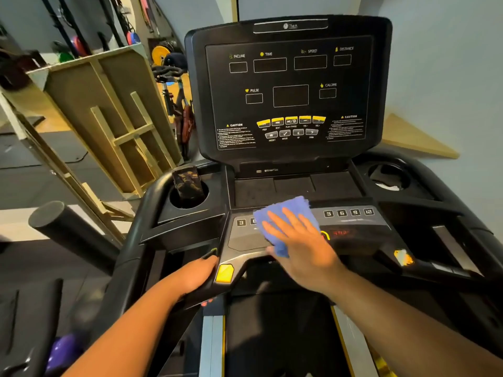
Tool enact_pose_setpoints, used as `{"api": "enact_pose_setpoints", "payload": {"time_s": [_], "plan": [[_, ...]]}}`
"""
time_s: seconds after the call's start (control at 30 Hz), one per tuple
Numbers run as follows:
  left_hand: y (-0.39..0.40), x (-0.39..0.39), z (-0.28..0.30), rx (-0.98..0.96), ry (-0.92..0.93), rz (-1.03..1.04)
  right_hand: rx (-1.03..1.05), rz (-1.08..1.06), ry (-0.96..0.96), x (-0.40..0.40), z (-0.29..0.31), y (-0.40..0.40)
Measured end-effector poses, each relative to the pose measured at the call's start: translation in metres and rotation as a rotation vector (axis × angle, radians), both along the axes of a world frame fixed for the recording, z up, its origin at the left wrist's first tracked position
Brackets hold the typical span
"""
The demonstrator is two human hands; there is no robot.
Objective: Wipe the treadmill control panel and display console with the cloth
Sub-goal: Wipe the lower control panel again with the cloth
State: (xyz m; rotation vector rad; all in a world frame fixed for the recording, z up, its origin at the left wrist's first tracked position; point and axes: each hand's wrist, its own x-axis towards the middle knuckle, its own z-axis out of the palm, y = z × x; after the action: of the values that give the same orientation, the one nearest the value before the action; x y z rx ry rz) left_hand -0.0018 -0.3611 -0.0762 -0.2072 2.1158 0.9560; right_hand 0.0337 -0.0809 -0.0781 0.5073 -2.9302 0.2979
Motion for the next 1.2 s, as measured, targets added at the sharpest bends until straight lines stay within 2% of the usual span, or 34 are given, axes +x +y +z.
{"api": "enact_pose_setpoints", "payload": {"time_s": [0.07,0.2,0.27,0.3,0.37,0.43,0.53,0.6,0.67,0.8,0.9,1.0,1.07,1.2], "plan": [[0.0,0.001,-0.001,-0.01,0.033,-0.012,-0.036,-0.089,0.065,0.012,-0.005,0.034],[-0.002,0.0,-0.005,0.001,0.065,-0.01,-0.018,-0.572,-0.047,0.031,-0.003,0.1],[-0.003,-0.001,-0.009,-0.017,0.085,-0.029,-0.078,-0.774,-0.061,0.028,-0.002,0.092],[-0.005,-0.002,-0.011,-0.035,0.096,-0.035,-0.102,-0.8,-0.018,0.023,-0.003,0.075],[-0.007,-0.003,-0.014,-0.063,0.101,-0.041,-0.103,-0.686,0.049,0.01,-0.006,0.026],[-0.007,-0.003,-0.013,-0.064,0.092,-0.039,-0.044,-0.479,0.124,-0.005,-0.008,-0.03],[-0.004,-0.003,-0.008,-0.056,0.107,-0.054,0.041,-0.161,0.089,-0.014,-0.003,-0.087],[-0.001,-0.003,-0.006,-0.092,0.15,-0.072,0.101,0.044,0.075,-0.01,0.0,-0.087],[0.001,-0.003,-0.005,-0.109,0.171,-0.106,0.139,0.151,0.107,-0.003,-0.003,-0.06],[-0.001,-0.004,-0.008,-0.161,0.207,-0.198,-0.018,0.006,0.103,0.025,-0.012,0.018],[-0.001,-0.004,-0.01,-0.177,0.226,-0.207,-0.094,-0.359,0.101,0.043,-0.014,0.067],[-0.003,-0.003,-0.011,-0.163,0.196,-0.2,-0.152,-0.732,0.126,0.036,-0.014,0.062],[-0.004,-0.003,-0.013,-0.17,0.211,-0.208,-0.182,-0.729,0.147,0.022,-0.013,0.025],[0.0,-0.001,-0.009,-0.161,0.208,-0.152,-0.082,-0.386,0.079,-0.003,-0.005,-0.069]]}}
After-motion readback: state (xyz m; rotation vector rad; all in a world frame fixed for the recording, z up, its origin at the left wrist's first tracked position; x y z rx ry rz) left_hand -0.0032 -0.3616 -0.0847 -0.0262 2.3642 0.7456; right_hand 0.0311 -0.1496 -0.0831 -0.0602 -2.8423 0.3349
